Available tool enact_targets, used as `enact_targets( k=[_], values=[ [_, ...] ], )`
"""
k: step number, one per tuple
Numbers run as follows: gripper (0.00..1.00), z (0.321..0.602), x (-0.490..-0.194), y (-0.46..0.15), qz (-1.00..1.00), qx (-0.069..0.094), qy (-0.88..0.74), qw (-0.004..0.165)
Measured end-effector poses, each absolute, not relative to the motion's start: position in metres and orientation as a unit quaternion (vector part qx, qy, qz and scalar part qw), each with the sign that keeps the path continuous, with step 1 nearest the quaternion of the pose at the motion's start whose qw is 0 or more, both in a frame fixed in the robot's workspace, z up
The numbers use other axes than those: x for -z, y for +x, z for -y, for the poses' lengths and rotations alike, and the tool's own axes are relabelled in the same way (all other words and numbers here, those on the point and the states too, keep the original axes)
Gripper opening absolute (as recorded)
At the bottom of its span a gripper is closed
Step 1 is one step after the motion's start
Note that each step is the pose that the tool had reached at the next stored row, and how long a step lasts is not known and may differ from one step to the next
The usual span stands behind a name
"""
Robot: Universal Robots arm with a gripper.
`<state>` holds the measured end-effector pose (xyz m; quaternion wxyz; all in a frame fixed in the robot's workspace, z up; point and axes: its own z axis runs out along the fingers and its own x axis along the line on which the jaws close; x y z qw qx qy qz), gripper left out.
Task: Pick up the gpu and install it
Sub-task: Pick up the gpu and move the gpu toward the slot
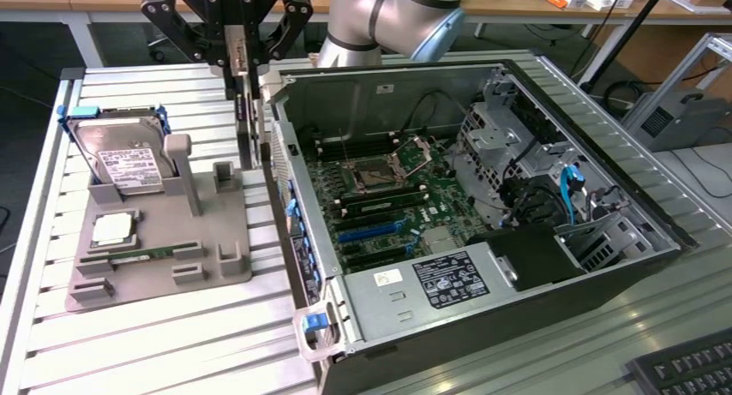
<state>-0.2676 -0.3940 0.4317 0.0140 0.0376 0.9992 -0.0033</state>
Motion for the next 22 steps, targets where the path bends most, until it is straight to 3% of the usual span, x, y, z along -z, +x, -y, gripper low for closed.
enact_targets(
  k=[22],
  values=[
    [0.27,0.394,-0.432,-0.253,-0.999,0.003,0.038,0.014]
  ],
)
